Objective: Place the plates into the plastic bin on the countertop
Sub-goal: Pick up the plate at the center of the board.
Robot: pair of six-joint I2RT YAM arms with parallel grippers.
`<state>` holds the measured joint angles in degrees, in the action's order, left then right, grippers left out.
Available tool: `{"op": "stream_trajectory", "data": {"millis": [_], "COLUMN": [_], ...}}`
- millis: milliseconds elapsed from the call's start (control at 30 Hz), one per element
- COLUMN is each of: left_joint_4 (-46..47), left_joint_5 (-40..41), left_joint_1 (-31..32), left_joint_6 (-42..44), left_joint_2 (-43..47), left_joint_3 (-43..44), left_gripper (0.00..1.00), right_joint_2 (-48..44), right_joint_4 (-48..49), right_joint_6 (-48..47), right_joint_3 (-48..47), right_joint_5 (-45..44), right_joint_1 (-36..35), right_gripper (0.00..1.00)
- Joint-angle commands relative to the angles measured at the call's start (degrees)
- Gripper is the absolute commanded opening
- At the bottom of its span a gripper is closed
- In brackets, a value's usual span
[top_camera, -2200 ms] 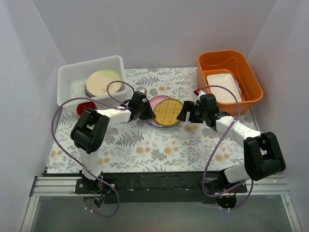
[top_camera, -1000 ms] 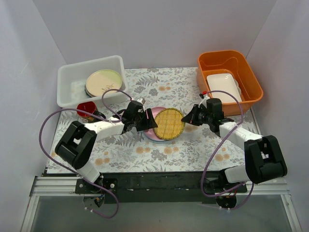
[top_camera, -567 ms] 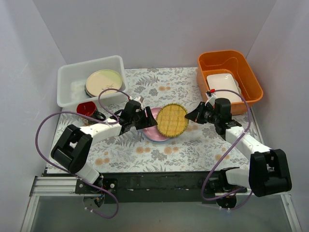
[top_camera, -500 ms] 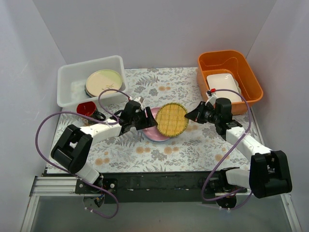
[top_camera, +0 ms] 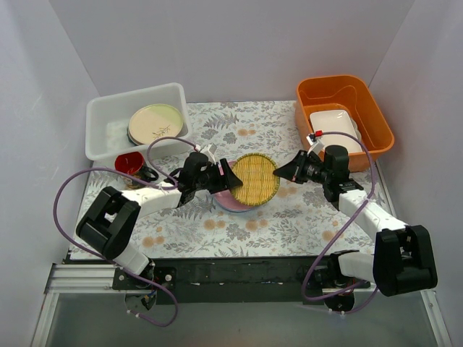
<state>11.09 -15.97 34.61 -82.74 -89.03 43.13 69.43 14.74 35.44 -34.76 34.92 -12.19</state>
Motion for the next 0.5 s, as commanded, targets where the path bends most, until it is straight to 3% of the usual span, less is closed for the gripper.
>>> {"op": "stream_trajectory", "data": {"millis": [0,33,167,200,333,467], "left_joint_4": [6.9,7.2,8.2,7.6,5.6,4.0], "left_joint_5": [-4.1,-4.3,-3.8,-2.9,-0.9,0.9], "left_joint_1": [-0.1,-0.1,-0.1,-0.1,-0.1,-0.1], "left_joint_6": [-2.5,-2.7,-2.9,-2.8,-1.7,-1.4], "left_joint_2": [2.4,2.3,3.9,4.5,7.0,9.5], "left_joint_3": [-1.8,-2.0,-3.1,-3.1,-3.4,-3.7], "left_gripper": [0.57,0.54,0.19,0.03,0.00,0.00], "right_joint_2": [0.8,1.1,2.2,2.5,3.9,5.2], "right_joint_4": [7.0,7.5,7.4,7.4,7.1,7.3], "right_joint_6": [2.4,2.4,2.2,2.0,1.4,1.0], "right_joint_3": [-0.2,-0.2,-0.7,-0.7,-1.2,-1.5], "right_joint_5": [6.0,6.6,7.9,8.1,10.0,11.1], "right_joint_1": [0.2,0.2,0.2,0.3,0.2,0.2], "right_gripper": [0.01,0.01,0.01,0.01,0.03,0.18]}}
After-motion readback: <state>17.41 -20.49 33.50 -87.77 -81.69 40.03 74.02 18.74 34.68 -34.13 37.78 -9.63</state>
